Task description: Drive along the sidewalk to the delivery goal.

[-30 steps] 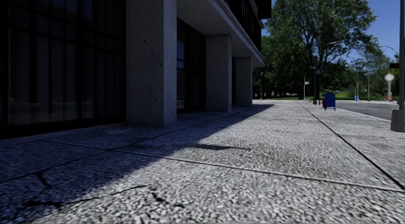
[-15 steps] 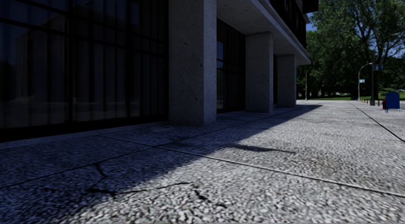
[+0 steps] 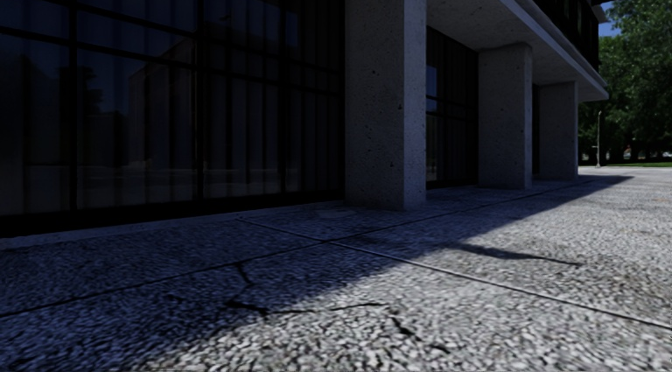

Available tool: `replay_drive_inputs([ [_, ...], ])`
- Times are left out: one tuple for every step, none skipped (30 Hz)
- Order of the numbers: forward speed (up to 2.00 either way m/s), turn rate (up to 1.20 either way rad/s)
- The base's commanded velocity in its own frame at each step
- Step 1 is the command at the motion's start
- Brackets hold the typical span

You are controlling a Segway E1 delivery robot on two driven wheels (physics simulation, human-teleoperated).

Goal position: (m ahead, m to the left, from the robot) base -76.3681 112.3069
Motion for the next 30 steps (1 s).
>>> replay_drive_inputs([
  [0.0,0.54],
  [0.0,0.54],
  [0.0,0.54],
  [0.0,0.54],
  [0.0,0.54],
  [0.0,0.54],
  [0.0,0.55],
  [0.0,0.56],
  [0.0,0.57],
  [0.0,0.57],
  [0.0,0.61],
  [0.0,0.63],
  [0.0,0.66],
  [0.0,0.66],
  [0.0,0.68],
  [0.0,0.68],
  [0.0,0.69],
  [0.0,0.69],
  [0.0,0.69],
  [0.0,0.69],
  [0.0,0.69],
  [0.0,0.69],
  [0.0,0.69],
  [0.0,0.69],
  [0.0,0.7],
  [0.0,0.73],
  [0.0,0.73],
  [0.0,0.75],
  [0.0,0.77],
  [0.0,0.79],
])
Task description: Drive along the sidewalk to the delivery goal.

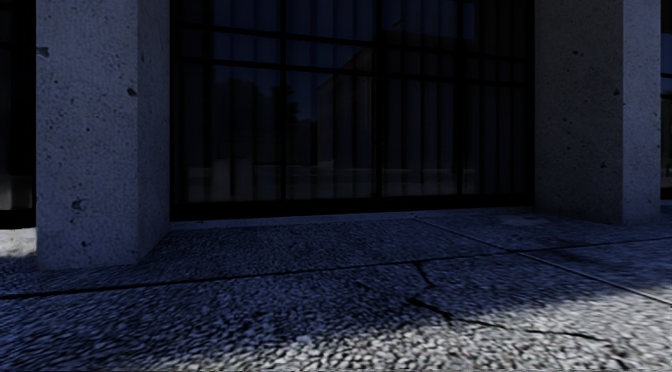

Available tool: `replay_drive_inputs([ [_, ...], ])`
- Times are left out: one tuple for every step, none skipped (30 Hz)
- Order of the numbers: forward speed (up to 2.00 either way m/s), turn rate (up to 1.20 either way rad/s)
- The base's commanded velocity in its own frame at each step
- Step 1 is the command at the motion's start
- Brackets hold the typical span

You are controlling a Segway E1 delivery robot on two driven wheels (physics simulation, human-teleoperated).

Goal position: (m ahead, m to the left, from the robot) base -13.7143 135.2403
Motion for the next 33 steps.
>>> replay_drive_inputs([
  [0.0,0.79],
  [0.0,0.79],
  [0.0,0.8],
  [0.0,0.81],
  [0.0,0.81],
  [0.0,0.81],
  [0.0,0.81],
  [0.0,0.81],
  [0.0,0.81],
  [0.0,0.81],
  [0.0,0.81],
  [0.0,0.81],
  [0.0,0.81],
  [0.0,0.81],
  [0.0,0.81],
  [0.0,0.81],
  [0.0,0.81],
  [0.0,0.81],
  [0.0,0.81],
  [0.0,0.81],
  [0.0,0.81],
  [0.0,0.81],
  [0.0,0.81],
  [0.0,0.81],
  [0.0,0.81],
  [0.0,0.81],
  [0.0,0.81],
  [0.0,0.81],
  [0.0,0.81],
  [0.0,0.81],
  [0.0,0.81],
  [0.0,0.81],
  [0.0,0.81],
])
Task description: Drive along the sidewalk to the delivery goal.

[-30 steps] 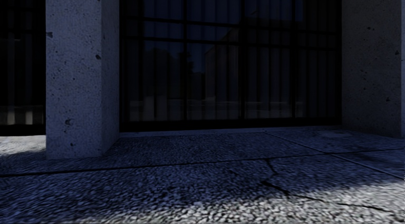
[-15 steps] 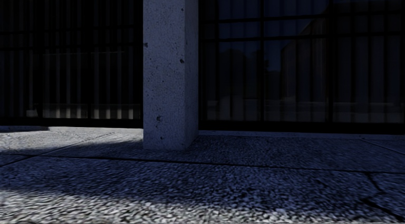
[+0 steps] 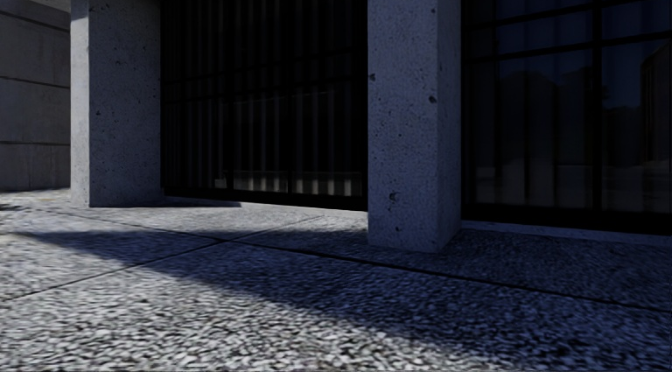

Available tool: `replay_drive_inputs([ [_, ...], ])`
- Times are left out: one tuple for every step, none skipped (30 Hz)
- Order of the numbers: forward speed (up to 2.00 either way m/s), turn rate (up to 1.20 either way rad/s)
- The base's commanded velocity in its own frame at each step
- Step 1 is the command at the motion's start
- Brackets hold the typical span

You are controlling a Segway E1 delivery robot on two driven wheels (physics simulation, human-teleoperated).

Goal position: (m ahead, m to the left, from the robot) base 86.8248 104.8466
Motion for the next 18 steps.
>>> replay_drive_inputs([
  [0.0,0.81],
  [0.0,0.81],
  [0.0,0.81],
  [0.0,0.81],
  [0.0,0.81],
  [0.0,0.81],
  [0.02,0.81],
  [0.19,0.81],
  [0.42,0.81],
  [0.42,0.81],
  [0.61,0.81],
  [0.75,0.81],
  [0.84,0.81],
  [0.84,0.81],
  [0.97,0.81],
  [1.03,0.81],
  [1.14,0.81],
  [1.14,0.81],
])
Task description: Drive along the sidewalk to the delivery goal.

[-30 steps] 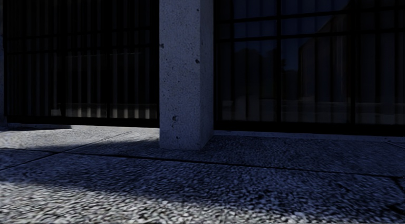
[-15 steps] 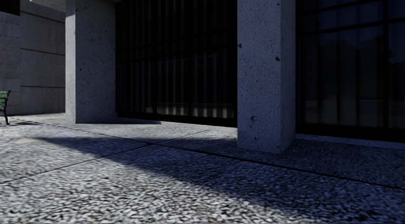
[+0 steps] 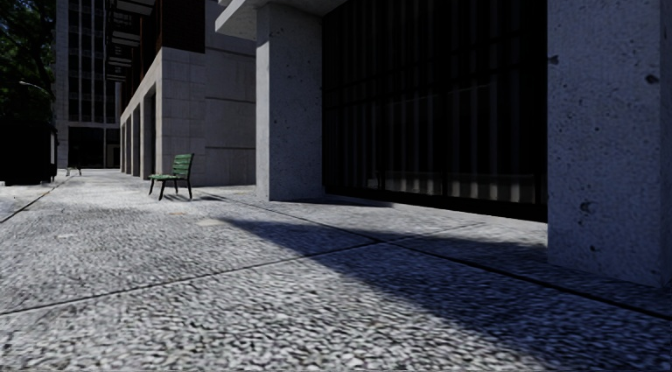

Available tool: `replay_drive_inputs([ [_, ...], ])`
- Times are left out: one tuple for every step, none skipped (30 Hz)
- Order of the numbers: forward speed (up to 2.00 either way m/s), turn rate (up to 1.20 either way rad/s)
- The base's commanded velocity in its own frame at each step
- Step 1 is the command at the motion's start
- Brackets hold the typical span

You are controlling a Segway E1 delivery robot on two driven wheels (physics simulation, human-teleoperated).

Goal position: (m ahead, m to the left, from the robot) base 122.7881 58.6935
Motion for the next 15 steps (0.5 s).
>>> replay_drive_inputs([
  [1.24,0.79],
  [1.29,0.78],
  [1.41,0.78],
  [1.41,0.78],
  [1.48,0.78],
  [1.5,0.78],
  [1.5,0.78],
  [1.5,0.78],
  [1.5,0.78],
  [1.5,0.78],
  [1.5,0.78],
  [1.5,0.78],
  [1.5,0.78],
  [1.51,0.78],
  [1.51,0.78],
])
